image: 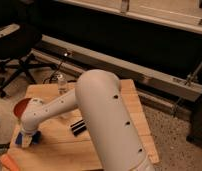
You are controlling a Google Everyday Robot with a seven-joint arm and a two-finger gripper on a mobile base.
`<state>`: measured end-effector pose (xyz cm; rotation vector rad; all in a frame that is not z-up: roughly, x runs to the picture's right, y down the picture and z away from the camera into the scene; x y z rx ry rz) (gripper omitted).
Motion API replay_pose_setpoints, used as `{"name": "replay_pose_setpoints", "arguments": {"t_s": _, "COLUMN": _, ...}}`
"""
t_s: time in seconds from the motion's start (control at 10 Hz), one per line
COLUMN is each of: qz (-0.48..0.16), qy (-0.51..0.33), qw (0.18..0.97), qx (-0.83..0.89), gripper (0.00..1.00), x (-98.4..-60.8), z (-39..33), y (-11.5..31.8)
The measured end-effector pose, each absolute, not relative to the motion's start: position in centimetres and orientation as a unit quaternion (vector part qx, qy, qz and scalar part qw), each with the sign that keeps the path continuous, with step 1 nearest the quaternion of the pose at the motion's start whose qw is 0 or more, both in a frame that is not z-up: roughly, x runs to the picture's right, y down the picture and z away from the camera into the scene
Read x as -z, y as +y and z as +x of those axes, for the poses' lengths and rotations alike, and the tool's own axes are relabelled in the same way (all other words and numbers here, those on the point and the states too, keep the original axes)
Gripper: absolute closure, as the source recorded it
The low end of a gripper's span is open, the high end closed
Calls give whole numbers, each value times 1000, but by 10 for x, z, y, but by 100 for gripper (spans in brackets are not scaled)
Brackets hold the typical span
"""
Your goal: Wipe the white sponge on the table
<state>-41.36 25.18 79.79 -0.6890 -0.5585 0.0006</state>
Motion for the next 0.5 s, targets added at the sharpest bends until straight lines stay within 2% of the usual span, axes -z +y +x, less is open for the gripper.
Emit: {"name": "replay_pose_setpoints", "arguments": {"t_s": 0.5, "qz": -337, "qy": -253, "qw": 906, "qx": -47, "gripper": 80, "x": -814, "z": -367, "y": 247}}
